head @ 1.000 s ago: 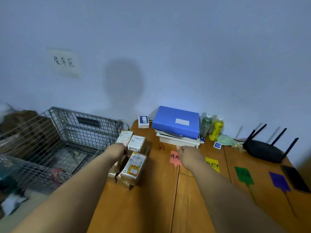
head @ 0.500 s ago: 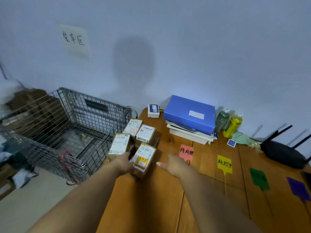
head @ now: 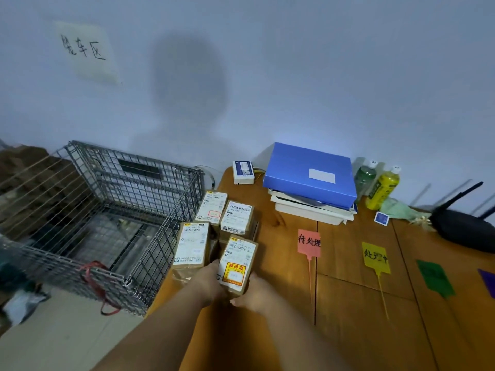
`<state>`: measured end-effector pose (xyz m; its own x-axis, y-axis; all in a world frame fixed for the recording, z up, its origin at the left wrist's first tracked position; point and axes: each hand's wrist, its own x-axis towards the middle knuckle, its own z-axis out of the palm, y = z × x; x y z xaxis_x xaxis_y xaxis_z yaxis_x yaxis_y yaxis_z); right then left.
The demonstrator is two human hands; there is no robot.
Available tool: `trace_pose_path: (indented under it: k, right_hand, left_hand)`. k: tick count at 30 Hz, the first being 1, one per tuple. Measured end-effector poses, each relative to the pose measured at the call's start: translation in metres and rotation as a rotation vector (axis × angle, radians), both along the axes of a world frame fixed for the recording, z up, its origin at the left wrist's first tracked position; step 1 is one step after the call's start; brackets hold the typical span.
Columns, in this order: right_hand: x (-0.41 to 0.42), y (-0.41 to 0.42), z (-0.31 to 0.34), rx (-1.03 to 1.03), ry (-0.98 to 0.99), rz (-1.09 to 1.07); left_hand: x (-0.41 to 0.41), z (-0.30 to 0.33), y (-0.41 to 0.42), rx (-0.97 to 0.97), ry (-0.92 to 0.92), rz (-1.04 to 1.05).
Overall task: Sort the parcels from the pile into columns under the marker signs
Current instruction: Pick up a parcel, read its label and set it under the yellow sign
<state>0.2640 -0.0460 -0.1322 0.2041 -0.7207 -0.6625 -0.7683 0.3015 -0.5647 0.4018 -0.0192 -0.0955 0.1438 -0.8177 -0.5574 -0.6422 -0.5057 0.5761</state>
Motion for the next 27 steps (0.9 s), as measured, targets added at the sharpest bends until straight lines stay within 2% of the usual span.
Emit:
trace_pose_path:
  k: [7,12,19,22,27]
  right_hand:
    - [-0.006,0.000,-0.007,-0.035,-0.078,-0.135]
    - [-0.031,-0.003,0.025,-0.119,-0.144,-0.174]
    - [-0.103,-0.013,0.151,-0.490,-0.204,-0.243]
    - [-0.138,-0.019,0.217,-0.691,-0.188,-0.227]
    - [-0.185,-0.014,0.302,-0.966,-0.122,-0.215]
  left_hand:
    - [-0.003,-0.013,-0.001,-0.071,-0.013,-0.001]
    - [-0.025,0.011,-0.004,-0.171,0.036,-0.033]
    - [-0.088,0.120,-0.035,-0.506,0.115,-0.129]
    - [-0.119,0.174,-0.049,-0.703,0.180,-0.177]
    - [-0.165,0.249,-0.057,-0.912,0.298,-0.197]
